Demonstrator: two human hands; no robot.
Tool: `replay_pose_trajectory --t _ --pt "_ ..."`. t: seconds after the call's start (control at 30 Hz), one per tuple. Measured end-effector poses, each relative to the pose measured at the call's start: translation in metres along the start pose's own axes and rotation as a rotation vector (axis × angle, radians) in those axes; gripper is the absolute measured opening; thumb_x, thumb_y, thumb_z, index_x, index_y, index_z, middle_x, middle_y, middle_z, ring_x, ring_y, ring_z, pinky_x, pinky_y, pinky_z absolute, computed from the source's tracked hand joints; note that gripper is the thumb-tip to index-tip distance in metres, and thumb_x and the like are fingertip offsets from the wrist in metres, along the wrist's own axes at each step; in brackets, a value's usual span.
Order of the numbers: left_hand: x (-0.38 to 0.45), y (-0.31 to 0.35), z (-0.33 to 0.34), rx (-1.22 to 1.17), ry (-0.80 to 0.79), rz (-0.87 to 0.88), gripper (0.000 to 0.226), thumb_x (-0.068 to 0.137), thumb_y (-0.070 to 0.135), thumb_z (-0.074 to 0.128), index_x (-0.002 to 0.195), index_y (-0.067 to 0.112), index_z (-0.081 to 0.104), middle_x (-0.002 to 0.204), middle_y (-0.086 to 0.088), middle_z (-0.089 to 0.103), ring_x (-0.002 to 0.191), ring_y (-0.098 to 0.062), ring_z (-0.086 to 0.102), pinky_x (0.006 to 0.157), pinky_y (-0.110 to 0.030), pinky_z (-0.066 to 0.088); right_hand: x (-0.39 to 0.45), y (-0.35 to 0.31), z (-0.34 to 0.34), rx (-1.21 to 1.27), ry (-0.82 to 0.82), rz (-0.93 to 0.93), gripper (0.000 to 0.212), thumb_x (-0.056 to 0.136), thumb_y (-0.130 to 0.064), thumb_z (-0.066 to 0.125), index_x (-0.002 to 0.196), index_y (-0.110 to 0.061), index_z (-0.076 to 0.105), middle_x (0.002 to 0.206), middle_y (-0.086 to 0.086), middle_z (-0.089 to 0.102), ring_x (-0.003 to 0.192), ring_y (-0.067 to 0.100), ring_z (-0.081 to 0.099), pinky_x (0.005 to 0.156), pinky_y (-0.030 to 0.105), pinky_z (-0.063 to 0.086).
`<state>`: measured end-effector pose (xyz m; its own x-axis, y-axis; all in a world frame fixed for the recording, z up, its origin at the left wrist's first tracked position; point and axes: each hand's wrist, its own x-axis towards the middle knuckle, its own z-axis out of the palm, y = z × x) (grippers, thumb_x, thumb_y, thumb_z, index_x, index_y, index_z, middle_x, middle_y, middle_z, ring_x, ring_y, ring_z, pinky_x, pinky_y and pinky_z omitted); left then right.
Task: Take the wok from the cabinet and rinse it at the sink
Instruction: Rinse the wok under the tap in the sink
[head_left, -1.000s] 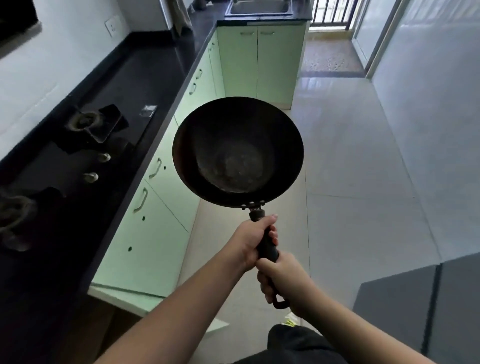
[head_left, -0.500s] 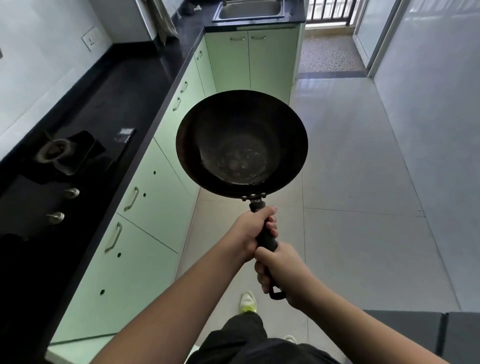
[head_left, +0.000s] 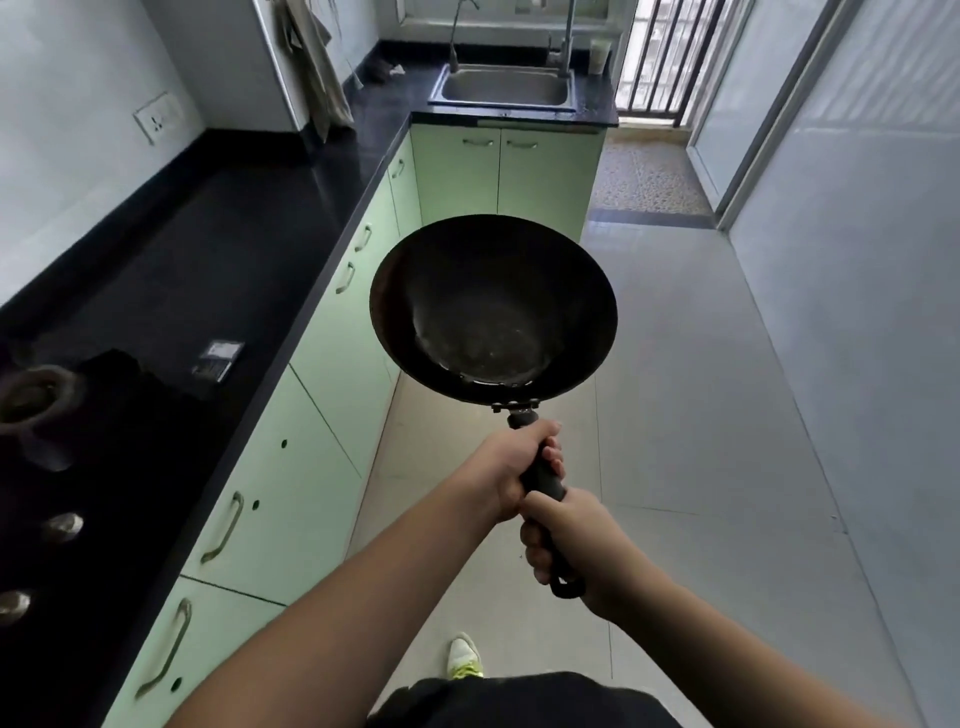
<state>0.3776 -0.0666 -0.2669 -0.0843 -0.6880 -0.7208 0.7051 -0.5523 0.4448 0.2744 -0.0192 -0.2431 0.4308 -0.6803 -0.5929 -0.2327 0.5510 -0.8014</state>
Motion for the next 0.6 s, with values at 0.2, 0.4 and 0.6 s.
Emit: replay_pose_trajectory --t 0.2,0.4,0.6 --pt "0.047 0.066 0.016 0.034 -0.03 -0.009 0.03 0.096 0.008 0.052 0.067 0.011 0.044 0.046 0.004 0.043 0.033 -0.005 0.039 0.037 -0.015 0.038 0.061 -0.047 -0.007 -0.005 0.042 -0.024 0.007 0.084 -0.006 0.047 0.079 -0.01 0.046 0.051 -0.001 0.044 0.039 0.014 0.039 0.042 0.025 0.036" --pt "0.11 0.116 0.048 0.072 -0.031 -0.009 0.031 0.096 0.009 0.052 0.067 0.012 0.043 0.045 0.004 0.043 0.032 -0.005 0.038 0.036 -0.015 0.037 0.127 -0.089 -0.039 0.005 0.067 -0.033 0.007 0.083 -0.006 0.048 0.077 -0.008 0.047 0.052 0.001 0.045 0.04 0.015 0.041 0.042 0.026 0.038" --pt "0.182 0.168 0.098 0.101 0.018 -0.019 0.032 0.096 0.008 0.052 0.066 0.012 0.043 0.045 0.004 0.042 0.031 -0.005 0.038 0.035 -0.014 0.036 0.202 -0.138 -0.095 0.014 0.055 -0.046 0.006 0.083 -0.005 0.048 0.078 -0.008 0.048 0.053 0.002 0.045 0.04 0.015 0.041 0.042 0.026 0.039"
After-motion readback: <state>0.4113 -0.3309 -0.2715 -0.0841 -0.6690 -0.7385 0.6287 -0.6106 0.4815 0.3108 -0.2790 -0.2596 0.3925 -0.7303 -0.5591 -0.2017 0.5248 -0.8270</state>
